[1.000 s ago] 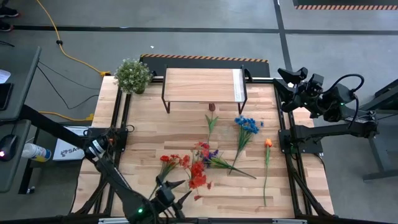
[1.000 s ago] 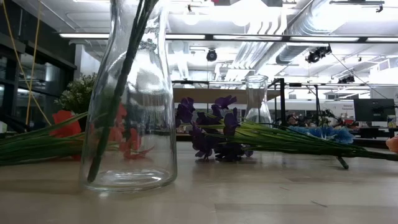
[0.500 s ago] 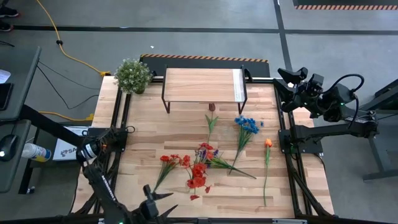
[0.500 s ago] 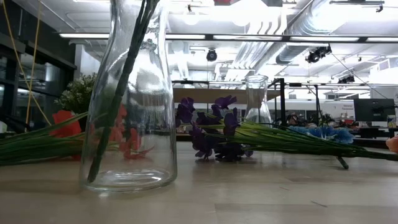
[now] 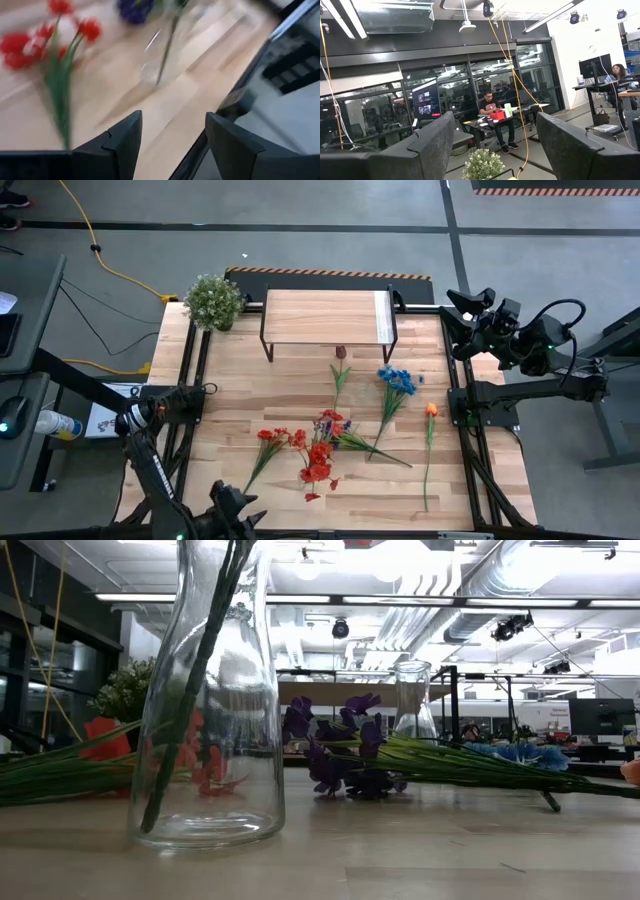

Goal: Pick and place flowers into a vace then onto a shelf
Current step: Put the orange flowers into the bottom transparent vase

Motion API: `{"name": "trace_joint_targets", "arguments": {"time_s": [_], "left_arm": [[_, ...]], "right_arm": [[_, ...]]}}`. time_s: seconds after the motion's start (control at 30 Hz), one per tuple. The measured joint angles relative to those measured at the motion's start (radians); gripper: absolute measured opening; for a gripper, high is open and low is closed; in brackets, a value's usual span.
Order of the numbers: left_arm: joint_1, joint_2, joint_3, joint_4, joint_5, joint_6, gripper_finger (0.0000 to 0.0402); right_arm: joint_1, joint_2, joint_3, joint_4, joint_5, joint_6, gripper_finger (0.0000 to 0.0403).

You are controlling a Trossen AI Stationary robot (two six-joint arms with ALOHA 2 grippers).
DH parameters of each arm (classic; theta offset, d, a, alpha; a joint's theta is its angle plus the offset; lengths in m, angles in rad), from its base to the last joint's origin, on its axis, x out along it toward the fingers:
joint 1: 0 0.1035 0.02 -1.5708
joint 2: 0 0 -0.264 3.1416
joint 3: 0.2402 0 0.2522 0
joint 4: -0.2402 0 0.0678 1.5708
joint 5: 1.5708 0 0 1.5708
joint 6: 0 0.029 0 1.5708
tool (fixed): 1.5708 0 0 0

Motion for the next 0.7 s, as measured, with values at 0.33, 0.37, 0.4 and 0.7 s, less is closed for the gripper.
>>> {"name": "trace_joint_targets", "arguments": {"time_s": [0.33, 0.37, 0.4, 0.7], "left_arm": [[0.118, -0.046, 0.000, -0.218, 0.355, 0.007, 0.0248], [0.130, -0.046, 0.000, -0.225, 0.381, 0.024, 0.0248], [0.142, -0.046, 0.000, -0.221, 0.404, 0.050, 0.0248], [0.217, -0.046, 0.000, -0.204, 0.439, 0.195, 0.0248]], "right_arm": [[0.000, 0.000, 0.000, 0.003, 0.000, -0.002, 0.0271], [0.000, 0.000, 0.000, 0.003, 0.000, -0.004, 0.0271], [0.000, 0.000, 0.000, 0.003, 0.000, -0.004, 0.0271], [0.000, 0.000, 0.000, 0.003, 0.000, -0.017, 0.0271]]}}
